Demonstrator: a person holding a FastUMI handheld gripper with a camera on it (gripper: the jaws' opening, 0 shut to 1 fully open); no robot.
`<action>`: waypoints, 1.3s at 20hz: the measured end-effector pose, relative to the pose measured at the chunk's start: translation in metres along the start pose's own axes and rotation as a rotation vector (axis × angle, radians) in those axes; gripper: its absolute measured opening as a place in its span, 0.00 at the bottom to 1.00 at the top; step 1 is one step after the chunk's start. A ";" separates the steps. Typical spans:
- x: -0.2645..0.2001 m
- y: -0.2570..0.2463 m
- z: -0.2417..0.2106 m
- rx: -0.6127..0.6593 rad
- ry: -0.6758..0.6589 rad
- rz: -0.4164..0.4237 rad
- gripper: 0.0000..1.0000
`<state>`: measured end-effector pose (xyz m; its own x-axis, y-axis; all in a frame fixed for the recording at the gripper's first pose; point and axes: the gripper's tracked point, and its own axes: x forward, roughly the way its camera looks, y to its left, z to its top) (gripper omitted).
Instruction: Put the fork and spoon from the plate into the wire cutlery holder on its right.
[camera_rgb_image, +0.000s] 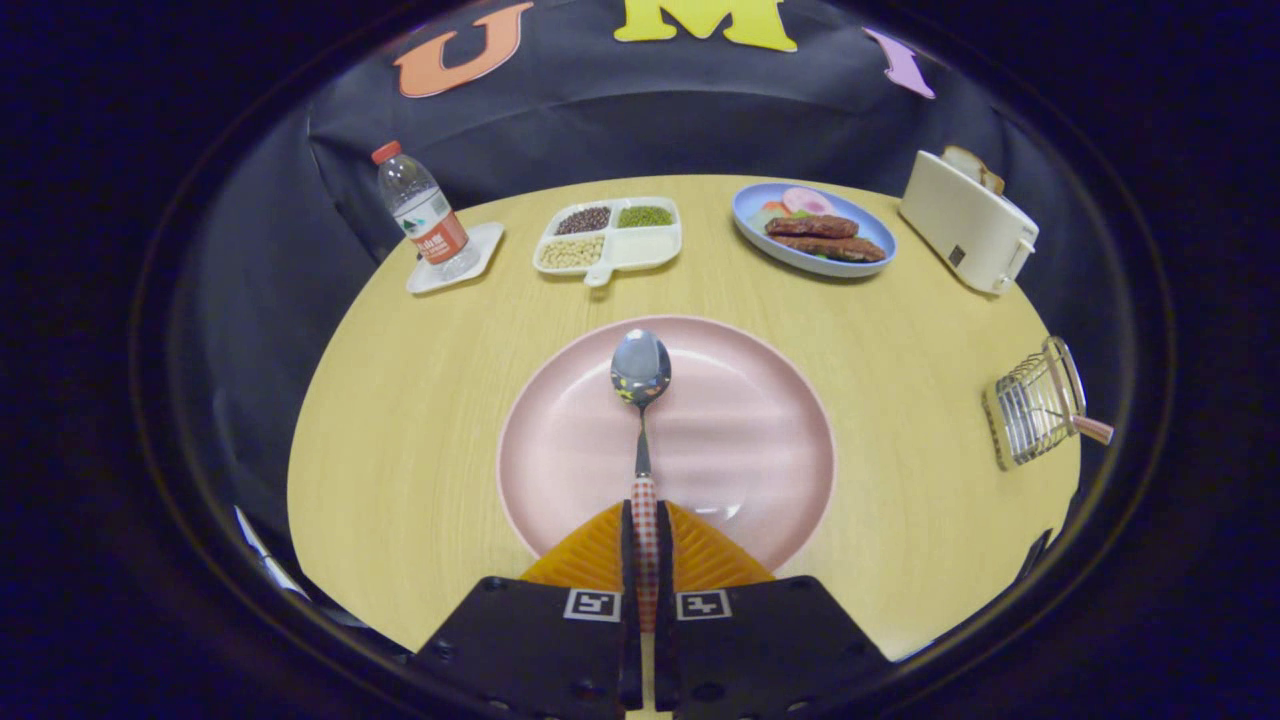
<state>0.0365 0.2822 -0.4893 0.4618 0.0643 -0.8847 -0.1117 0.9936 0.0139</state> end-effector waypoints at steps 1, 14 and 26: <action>-0.007 -0.007 0.004 -0.001 -0.003 0.002 0.05; -0.112 -0.185 0.071 0.047 -0.061 -0.071 0.05; -0.158 -0.320 0.090 0.113 0.166 -0.083 0.05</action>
<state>0.0783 -0.0376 -0.3120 0.3132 -0.0253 -0.9493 0.0245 0.9995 -0.0186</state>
